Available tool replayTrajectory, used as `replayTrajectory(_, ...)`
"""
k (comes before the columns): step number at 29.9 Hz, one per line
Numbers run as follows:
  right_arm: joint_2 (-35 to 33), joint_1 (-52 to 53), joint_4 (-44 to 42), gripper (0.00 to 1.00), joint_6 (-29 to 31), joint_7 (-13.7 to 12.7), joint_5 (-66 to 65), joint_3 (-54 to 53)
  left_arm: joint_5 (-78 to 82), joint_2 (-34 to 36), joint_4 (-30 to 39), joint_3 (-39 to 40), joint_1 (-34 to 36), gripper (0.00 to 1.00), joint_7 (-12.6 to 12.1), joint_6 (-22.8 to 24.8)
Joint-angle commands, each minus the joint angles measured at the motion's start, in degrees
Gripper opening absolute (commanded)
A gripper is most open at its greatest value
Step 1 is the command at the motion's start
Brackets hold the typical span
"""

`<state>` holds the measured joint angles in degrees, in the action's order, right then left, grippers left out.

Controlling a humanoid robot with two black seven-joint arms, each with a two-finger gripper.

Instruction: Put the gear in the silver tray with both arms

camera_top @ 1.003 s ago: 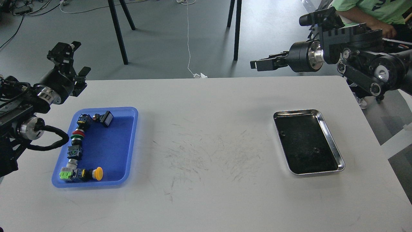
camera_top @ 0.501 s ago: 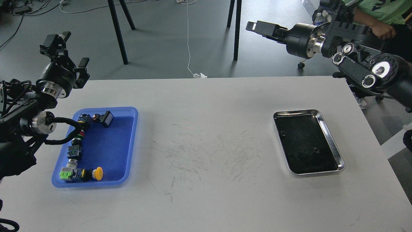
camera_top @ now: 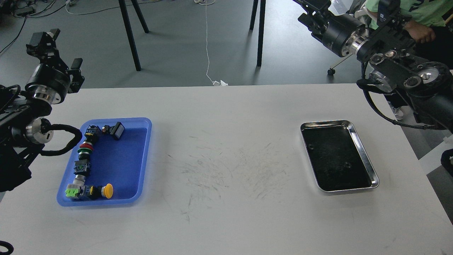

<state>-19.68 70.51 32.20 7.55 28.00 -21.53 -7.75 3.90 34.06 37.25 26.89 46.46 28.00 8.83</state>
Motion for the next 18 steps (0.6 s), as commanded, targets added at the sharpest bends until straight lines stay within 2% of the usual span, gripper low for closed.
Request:
replayTrajectory(1,0.16,-1.60,0.49,0.95,-3.85,0.00,10.35,0.72,-0.03,0.48,0.28,-3.42,2.57,0.99,-0.49,3.02)
replayTrajectory(4,1.82,-3.54,1.02,0.95,-5.44,0.00,12.12,-0.24,-0.03,0.74,0.37,-4.65,4.94,0.99,-4.70,6.10)
replayTrajectory(8,2.89,-4.33,1.02,0.95,-7.55,0.00,12.74,-2.00,-0.29,1.27,0.20,-4.39,8.29,0.99,-7.34,11.20)
replayTrajectory(11,3.85,-4.42,0.93,0.95,-9.31,0.00,12.83,-4.29,-0.91,1.54,0.46,-4.21,8.38,0.99,-7.00,12.79)
replayTrajectory(14,4.38,-4.68,0.76,0.95,-9.40,0.00,13.27,-4.91,-0.56,1.01,-0.06,-4.91,8.29,0.99,-5.15,11.92)
replayTrajectory(18,5.17,-5.03,0.67,0.95,-9.05,0.00,18.00,-5.70,-1.00,0.66,-0.33,-4.22,7.94,0.99,-4.80,10.86)
